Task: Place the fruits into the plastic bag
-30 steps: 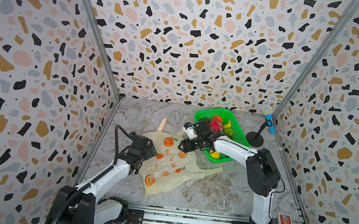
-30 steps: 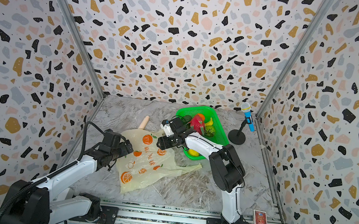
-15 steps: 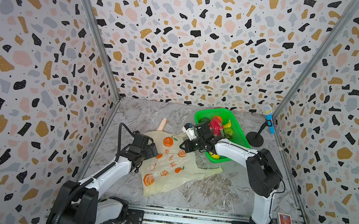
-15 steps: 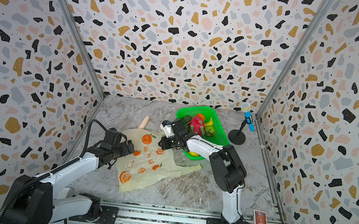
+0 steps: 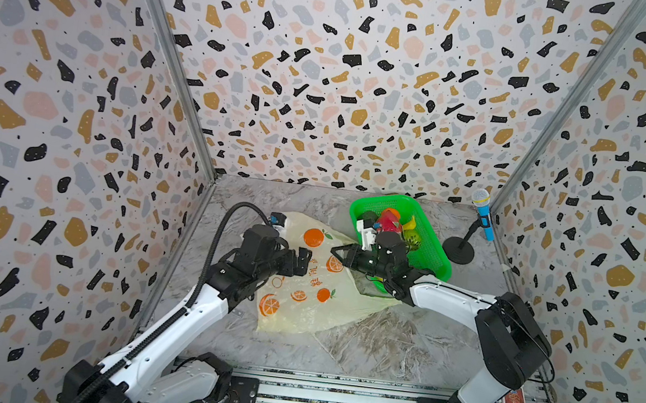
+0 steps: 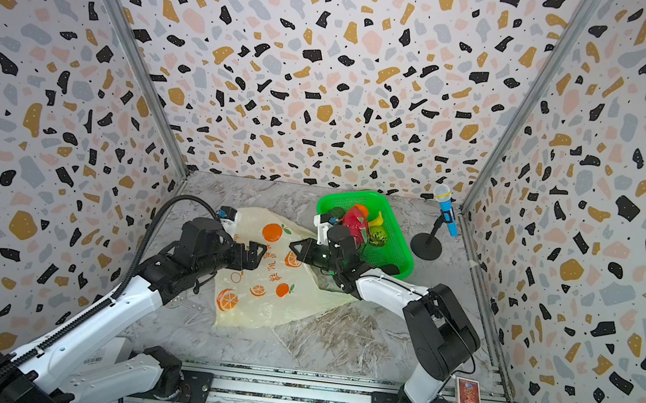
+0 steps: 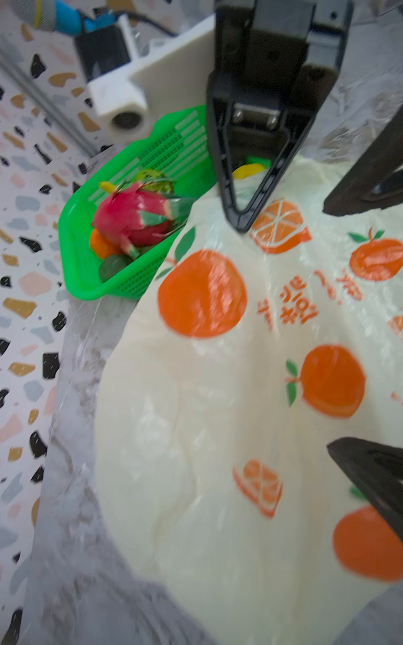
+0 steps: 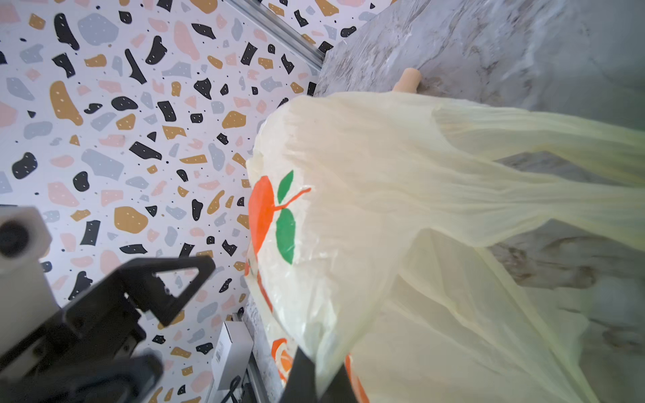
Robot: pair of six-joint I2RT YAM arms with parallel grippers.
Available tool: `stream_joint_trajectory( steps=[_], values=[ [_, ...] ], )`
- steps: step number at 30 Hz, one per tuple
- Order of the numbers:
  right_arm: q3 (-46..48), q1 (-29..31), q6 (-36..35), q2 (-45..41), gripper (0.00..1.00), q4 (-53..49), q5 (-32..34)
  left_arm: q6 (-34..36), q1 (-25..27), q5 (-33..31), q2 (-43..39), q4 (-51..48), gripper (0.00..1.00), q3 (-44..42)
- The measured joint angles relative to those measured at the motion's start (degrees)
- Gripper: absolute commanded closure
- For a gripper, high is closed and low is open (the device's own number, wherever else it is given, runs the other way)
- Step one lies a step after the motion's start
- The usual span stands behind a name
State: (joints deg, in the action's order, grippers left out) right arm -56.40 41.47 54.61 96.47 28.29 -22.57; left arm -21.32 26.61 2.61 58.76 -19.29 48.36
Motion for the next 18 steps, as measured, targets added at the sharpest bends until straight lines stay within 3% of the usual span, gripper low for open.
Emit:
stream_joint_trajectory(
  steps=[3,10,18],
  values=[
    [-0.07,2.45,3.1,0.0,1.0,2.58,1.79,0.44,3.93,0.59,-0.5,-0.55,0.01,-0.46],
    [-0.24,5.49,11.74,1.73,1.0,8.66,4.74,1.29,6.25,2.19,-1.18,-1.75,0.0,-0.79],
    [-0.83,6.32,20.2,2.36,1.0,8.94,13.2,1.18,10.91,1.57,-0.42,-1.68,0.01,-2.19]
  ],
)
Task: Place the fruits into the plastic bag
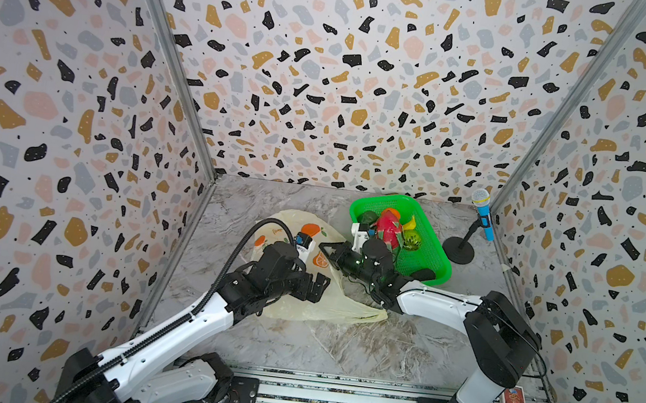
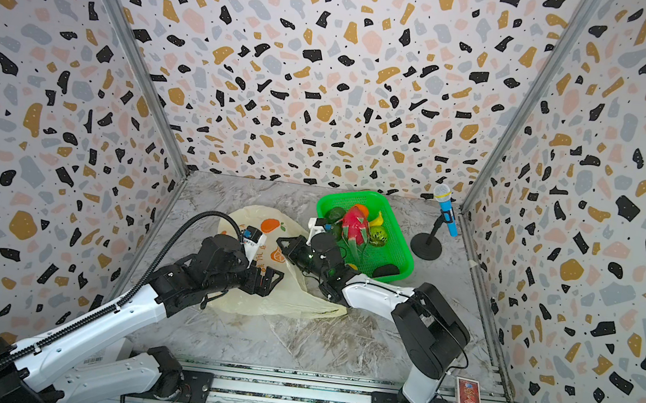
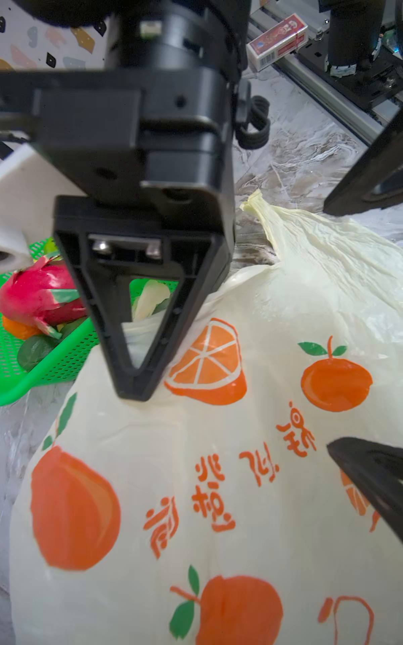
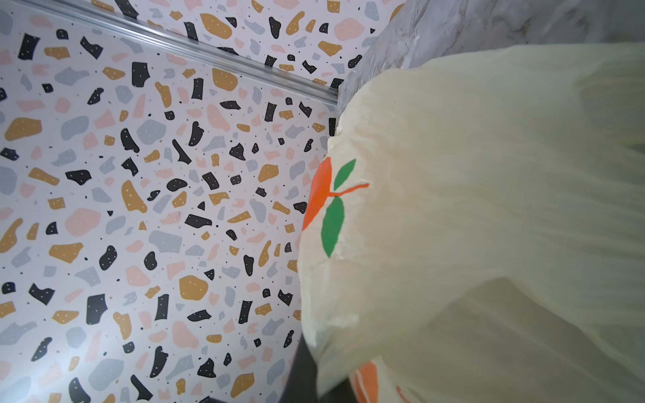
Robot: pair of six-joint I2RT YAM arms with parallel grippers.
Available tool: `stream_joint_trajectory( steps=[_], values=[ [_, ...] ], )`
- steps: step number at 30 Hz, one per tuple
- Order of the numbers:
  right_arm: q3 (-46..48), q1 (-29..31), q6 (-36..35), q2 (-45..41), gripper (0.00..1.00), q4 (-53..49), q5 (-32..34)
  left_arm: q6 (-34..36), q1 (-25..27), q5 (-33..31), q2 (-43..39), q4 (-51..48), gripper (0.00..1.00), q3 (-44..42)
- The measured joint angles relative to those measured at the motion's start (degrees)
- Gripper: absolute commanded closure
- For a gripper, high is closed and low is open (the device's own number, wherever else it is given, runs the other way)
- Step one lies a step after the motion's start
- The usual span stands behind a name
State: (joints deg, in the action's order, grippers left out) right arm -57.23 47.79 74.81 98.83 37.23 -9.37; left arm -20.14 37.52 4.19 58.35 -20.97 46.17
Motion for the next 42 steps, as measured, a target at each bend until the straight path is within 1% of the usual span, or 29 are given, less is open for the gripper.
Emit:
stream_joint_trajectory(
  steps=[6,11,18,26,27,29,30,32,33,34,35,36,37,39,40,41,42],
  values=[
    [-0.17,0.48,4.44,-0.92,1.0,-1.18,3.48,-0.22,3.76,-2.05,0.76,0.26,0.01,-0.2],
    [-0.17,1.29,8.41,-1.16,1.0,-1.66,4.28,-2.47,6.93,-7.23,1.33,2.34,0.01,-0.94],
    [-0.17,3.21,11.17,-1.42,1.0,-1.6,5.11,-6.97,8.17,-11.02,1.68,7.39,0.01,-5.05],
    [-0.15,4.87,12.17,-3.82,1.0,-0.52,6.82,-9.01,8.52,-13.86,4.94,11.21,0.01,-5.31],
    [-0.15,4.96,12.17,-3.91,1.0,-0.46,6.97,-9.22,8.52,-14.12,5.46,11.37,0.04,-5.31],
    [-0.13,5.03,12.35,-3.96,1.0,-0.57,7.54,-9.84,8.52,-15.13,6.75,12.11,0.14,-5.31],
    [-0.09,5.01,12.37,-3.96,1.0,-0.61,7.72,-10.38,8.52,-15.72,7.15,12.33,0.25,-5.31],
    [0.09,5.05,12.44,-3.98,1.0,-0.61,7.87,-11.21,8.52,-16.74,7.63,12.44,0.55,-5.31],
    [0.13,5.09,12.41,-3.98,1.0,-0.68,7.93,-11.76,8.52,-17.33,7.74,12.46,0.72,-5.31],
    [0.2,5.11,12.35,-4.09,1.0,-0.72,8.11,-12.26,8.55,-18.03,7.76,12.44,0.85,-5.31],
    [0.33,5.18,12.17,-4.24,1.0,-0.9,8.15,-12.63,8.55,-18.53,7.74,12.46,0.92,-5.31],
    [0.46,5.16,11.78,-4.59,1.0,-1.46,8.28,-13.03,8.57,-18.99,7.63,12.44,0.98,-5.31],
    [0.52,5.01,11.1,-5.05,1.0,-2.43,8.37,-13.31,8.59,-19.56,7.41,12.2,1.0,-5.31],
    [0.52,4.44,8.87,-6.05,1.0,-4.63,7.98,-13.57,8.63,-19.98,6.64,11.69,1.0,-5.31],
    [0.52,3.78,7.13,-6.75,0.94,-6.19,7.32,-13.51,8.61,-19.91,5.95,11.32,1.0,-5.27],
    [0.52,2.75,5.51,-7.39,0.79,-7.74,6.58,-13.27,8.61,-19.69,5.18,10.82,1.0,-5.16],
    [0.52,1.42,3.89,-7.91,0.69,-9.05,5.29,-13.03,8.61,-19.54,4.48,10.54,1.0,-5.11]
  ],
)
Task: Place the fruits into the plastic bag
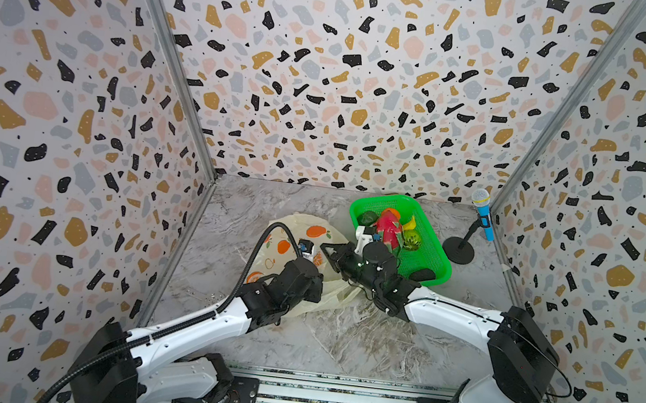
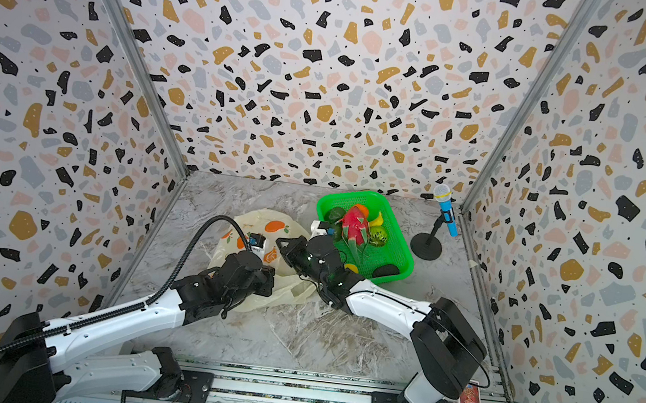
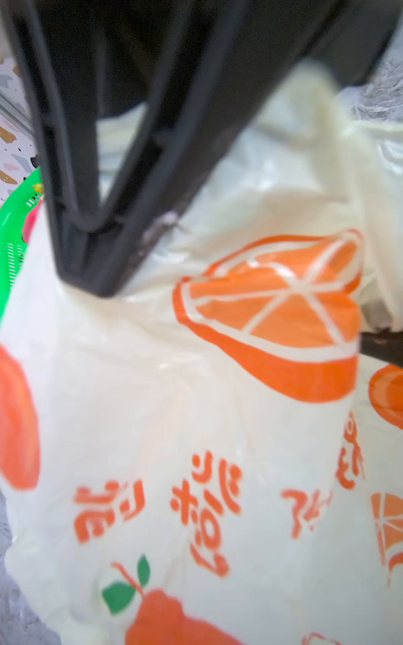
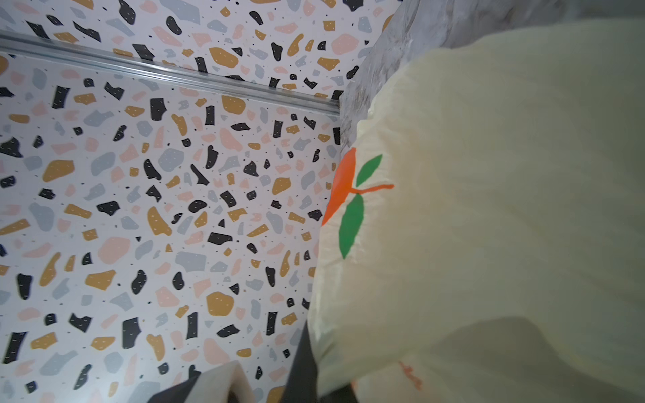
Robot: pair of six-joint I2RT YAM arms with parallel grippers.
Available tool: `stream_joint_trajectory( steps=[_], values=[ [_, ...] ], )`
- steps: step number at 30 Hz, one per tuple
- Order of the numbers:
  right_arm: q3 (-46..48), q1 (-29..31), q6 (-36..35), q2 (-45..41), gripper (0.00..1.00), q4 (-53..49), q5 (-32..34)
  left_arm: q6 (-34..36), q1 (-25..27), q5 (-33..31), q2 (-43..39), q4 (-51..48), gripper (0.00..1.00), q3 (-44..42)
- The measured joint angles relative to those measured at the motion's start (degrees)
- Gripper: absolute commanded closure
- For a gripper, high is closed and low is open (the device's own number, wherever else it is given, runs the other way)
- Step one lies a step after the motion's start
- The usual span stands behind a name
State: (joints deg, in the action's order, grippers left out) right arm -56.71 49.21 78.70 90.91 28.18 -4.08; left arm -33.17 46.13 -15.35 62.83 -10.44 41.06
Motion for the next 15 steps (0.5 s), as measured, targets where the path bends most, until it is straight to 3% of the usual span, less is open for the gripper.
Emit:
stream_joint_trajectory(
  steps=[1,3,7,11,15],
  values=[
    [0.02,-1.95,-2.54,-0.39,0.58,-1.16,-1.73,0.5,-0.07,0.74,-1.09,-0.28,1.0,0.02],
    [0.22,-6.38,-6.1,-0.79,0.45,-2.97,-6.45,1.2,-0.44,2.67,-3.15,-0.5,1.0,0.04],
    [5.44,-14.75,-9.9,-2.23,0.34,-1.33,-16.57,2.36,-1.97,7.17,-5.99,-0.02,1.0,0.02],
    [11.58,-16.76,-12.17,-5.11,0.32,-0.04,-24.3,2.4,-4.5,10.14,-5.57,0.46,1.0,0.02],
    [11.61,-15.23,-15.96,-8.63,0.32,-1.2,-28.24,2.21,-6.03,11.74,-4.61,1.81,1.0,-0.17]
  ],
)
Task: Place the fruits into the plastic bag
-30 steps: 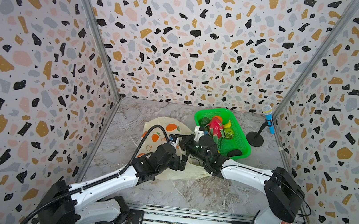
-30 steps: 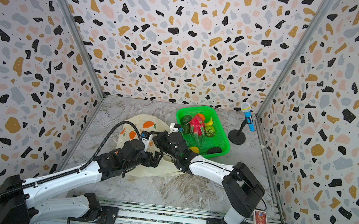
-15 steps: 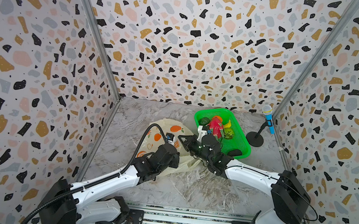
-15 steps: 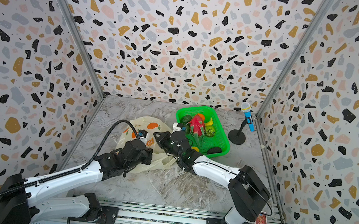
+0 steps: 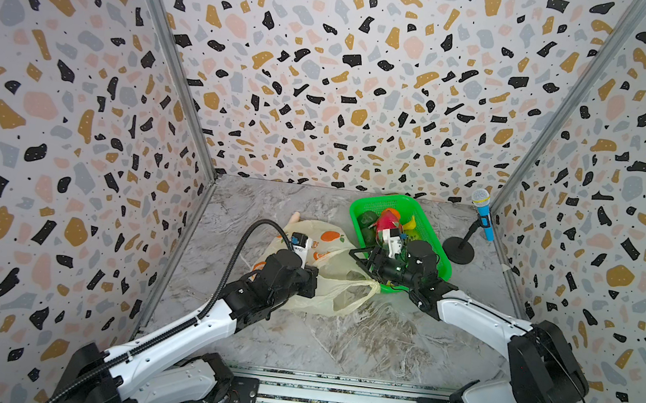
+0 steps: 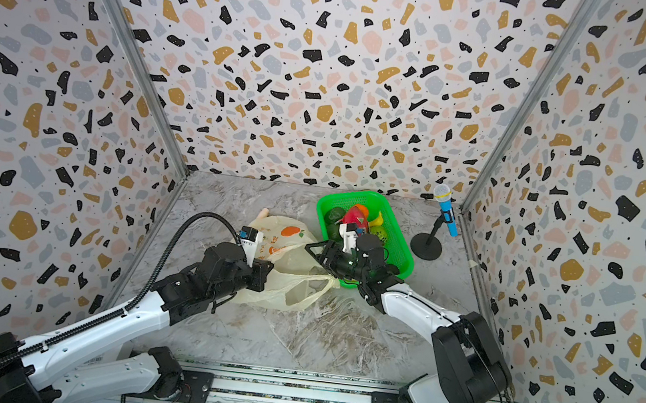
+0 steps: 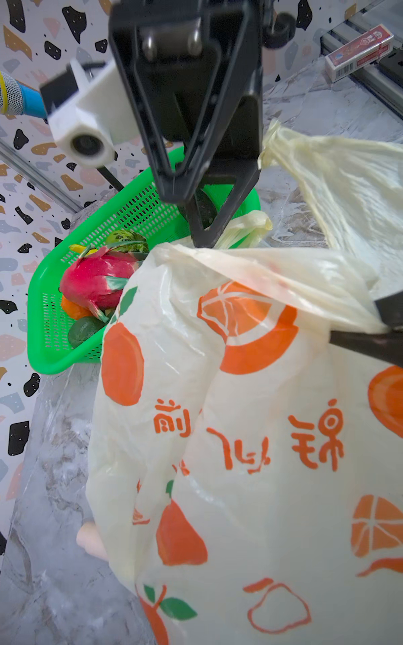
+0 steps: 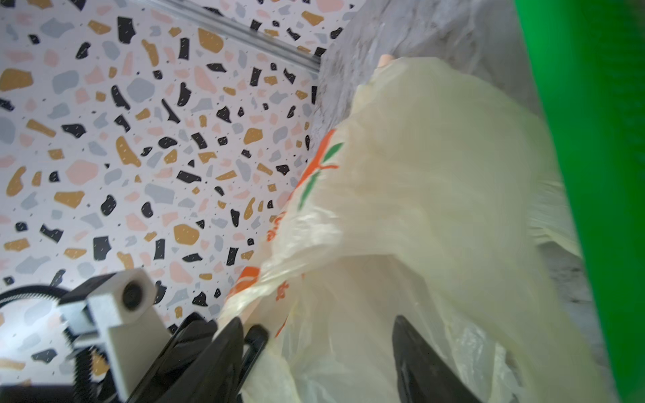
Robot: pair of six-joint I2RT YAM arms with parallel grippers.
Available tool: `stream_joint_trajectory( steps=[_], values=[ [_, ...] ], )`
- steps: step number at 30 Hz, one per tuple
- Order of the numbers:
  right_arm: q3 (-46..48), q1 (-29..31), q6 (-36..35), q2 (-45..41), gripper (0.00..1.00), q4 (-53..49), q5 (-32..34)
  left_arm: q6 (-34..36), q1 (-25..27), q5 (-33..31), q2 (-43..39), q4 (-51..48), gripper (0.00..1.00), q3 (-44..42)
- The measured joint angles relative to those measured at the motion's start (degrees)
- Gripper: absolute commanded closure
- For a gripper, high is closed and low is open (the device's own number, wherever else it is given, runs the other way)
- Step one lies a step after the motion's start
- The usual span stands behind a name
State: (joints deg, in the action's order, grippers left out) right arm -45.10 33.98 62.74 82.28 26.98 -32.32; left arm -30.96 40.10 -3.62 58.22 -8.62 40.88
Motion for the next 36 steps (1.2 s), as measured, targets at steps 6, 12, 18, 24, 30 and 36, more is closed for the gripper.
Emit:
stream_joint_trajectory(
  steps=[6,12,18,24,30,36],
  values=[
    [-0.87,3.08,-2.75,-2.01,0.32,0.22,-2.27,0.68,-0.22,1.57,0.81,1.01,1.0,-0.02],
    [-1.38,4.83,0.24,3.87,0.32,4.24,-4.15,2.03,-0.22,2.75,0.85,1.03,1.0,-0.02],
    [-5.22,5.05,2.62,8.61,0.35,6.19,-3.89,3.32,-0.22,3.52,0.57,1.05,1.0,-0.35],
    [-6.36,4.63,5.73,11.02,0.73,10.34,-2.49,4.7,-0.22,3.82,-0.74,0.31,1.0,-1.27],
    [-4.96,4.24,8.41,11.8,1.0,14.03,-1.25,6.08,-0.22,3.85,-3.32,0.07,1.0,-2.29],
    [-4.46,4.61,8.59,11.72,1.0,14.69,0.48,8.37,-0.22,4.2,-3.5,-1.2,0.31,-2.54]
  ],
)
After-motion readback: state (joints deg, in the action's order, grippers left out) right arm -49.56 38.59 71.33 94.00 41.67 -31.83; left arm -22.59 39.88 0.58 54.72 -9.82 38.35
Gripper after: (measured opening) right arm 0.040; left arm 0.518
